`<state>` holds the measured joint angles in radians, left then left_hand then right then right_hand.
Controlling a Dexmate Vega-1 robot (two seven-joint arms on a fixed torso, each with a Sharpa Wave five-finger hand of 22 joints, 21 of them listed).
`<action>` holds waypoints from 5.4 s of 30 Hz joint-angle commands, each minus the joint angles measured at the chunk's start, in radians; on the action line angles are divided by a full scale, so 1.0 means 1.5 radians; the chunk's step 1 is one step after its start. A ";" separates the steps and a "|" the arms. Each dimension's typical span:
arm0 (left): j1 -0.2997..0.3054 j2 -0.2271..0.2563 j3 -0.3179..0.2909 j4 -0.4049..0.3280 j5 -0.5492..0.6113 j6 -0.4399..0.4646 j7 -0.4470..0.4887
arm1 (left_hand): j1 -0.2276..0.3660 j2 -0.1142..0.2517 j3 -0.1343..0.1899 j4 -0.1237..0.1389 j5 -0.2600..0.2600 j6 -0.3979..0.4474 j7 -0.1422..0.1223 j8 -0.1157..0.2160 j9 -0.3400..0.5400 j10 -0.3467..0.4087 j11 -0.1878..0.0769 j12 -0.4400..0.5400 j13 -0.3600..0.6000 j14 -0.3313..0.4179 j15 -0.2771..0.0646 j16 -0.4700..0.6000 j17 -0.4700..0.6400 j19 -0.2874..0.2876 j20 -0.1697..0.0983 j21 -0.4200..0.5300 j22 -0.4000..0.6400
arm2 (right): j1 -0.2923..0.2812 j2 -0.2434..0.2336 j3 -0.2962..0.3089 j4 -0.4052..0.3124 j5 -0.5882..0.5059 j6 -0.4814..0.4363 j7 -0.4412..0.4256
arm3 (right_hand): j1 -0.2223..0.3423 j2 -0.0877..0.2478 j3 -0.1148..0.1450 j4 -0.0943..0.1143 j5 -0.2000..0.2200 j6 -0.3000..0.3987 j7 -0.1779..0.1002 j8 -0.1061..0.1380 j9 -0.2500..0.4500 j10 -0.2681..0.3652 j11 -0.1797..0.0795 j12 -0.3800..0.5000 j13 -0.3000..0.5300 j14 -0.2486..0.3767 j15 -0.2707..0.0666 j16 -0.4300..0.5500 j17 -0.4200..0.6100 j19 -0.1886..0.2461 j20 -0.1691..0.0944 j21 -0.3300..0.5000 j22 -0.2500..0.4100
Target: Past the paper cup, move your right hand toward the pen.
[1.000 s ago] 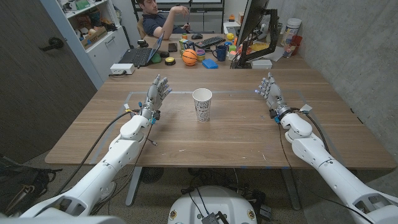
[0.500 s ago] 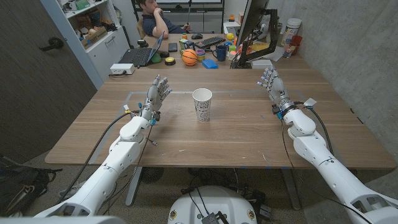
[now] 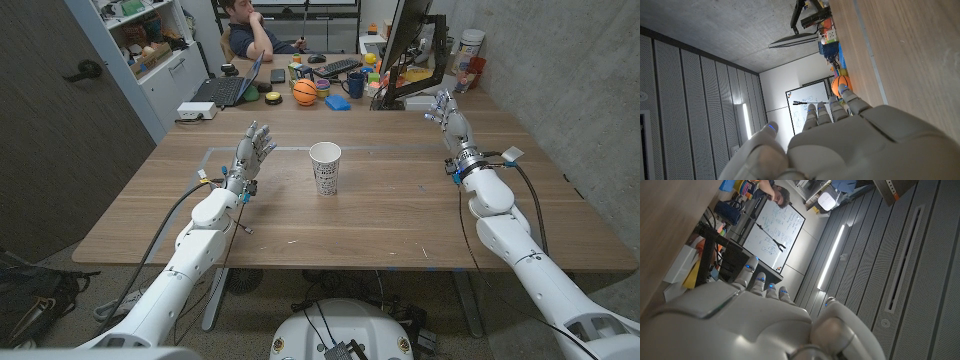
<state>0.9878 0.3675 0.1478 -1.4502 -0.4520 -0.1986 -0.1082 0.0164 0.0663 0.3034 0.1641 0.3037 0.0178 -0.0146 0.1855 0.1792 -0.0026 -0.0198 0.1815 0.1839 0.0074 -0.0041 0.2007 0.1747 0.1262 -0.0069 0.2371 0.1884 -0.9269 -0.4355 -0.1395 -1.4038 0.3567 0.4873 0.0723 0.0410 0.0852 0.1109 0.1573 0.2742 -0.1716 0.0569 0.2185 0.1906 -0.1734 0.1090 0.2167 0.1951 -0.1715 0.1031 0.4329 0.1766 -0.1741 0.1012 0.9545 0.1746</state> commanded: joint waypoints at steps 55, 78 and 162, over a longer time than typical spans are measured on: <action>-0.034 -0.065 -0.047 0.034 0.060 0.032 -0.057 | 0.001 0.030 -0.006 0.000 0.005 -0.001 0.000 0.003 0.003 0.001 -0.008 0.003 0.001 -0.001 -0.008 0.002 0.003 0.009 0.001 -0.005 0.003 | -0.158 -0.019 0.120 -0.178 -0.730 -0.125 -0.624 | 0.077 -0.001 0.007 -0.047 0.026 0.089 -0.085 -0.002 -0.001 0.023 -0.067 -0.014 -0.003 -0.085 0.001 -0.022 -0.001 -0.184 0.031 -0.059 0.000; -0.045 -0.068 -0.044 0.047 0.064 0.033 -0.064 | 0.001 0.031 -0.008 0.000 0.006 -0.001 0.001 0.003 0.003 0.000 -0.008 0.002 0.001 -0.001 -0.007 0.002 0.003 0.009 0.001 -0.007 0.003 | -0.275 -0.041 0.107 -0.320 -0.792 -0.378 -0.607 | 0.119 -0.037 -0.007 -0.082 0.019 0.065 -0.167 -0.010 0.002 -0.054 -0.101 -0.018 0.000 -0.114 0.014 -0.059 0.003 -0.231 0.076 -0.124 0.001; -0.090 -0.067 -0.026 0.118 0.057 0.025 -0.087 | 0.001 0.032 -0.016 0.001 0.008 -0.003 0.000 0.003 0.003 0.000 -0.006 0.002 0.001 -0.001 -0.004 0.002 0.003 0.010 0.002 -0.013 0.003 | -0.438 -0.083 0.135 -0.494 -0.816 -0.742 -0.215 | 0.260 -0.055 -0.012 -0.165 0.090 0.243 -0.184 -0.001 -0.003 0.151 -0.090 -0.003 -0.006 0.082 0.001 -0.057 -0.002 -0.015 0.077 -0.177 0.004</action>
<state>0.8616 0.2673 0.1059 -1.2867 -0.3662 -0.1553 -0.2358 0.0164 0.0663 0.2812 0.1641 0.3107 0.0177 -0.0145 0.1855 0.1788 -0.0061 -0.0233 0.1807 0.1835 0.0073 -0.0041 0.2007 0.1744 0.1299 -0.0031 0.2216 0.1881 -1.5777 -0.5278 0.0597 -2.1375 -0.9070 -0.5971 -0.3513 0.4152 0.0017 0.0918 -0.0807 0.4050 0.1931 -0.2178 0.2209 0.1860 0.0464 -0.0324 0.2137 0.1860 -0.0567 0.0999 0.3511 0.1720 -0.1742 0.2054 0.6948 0.1766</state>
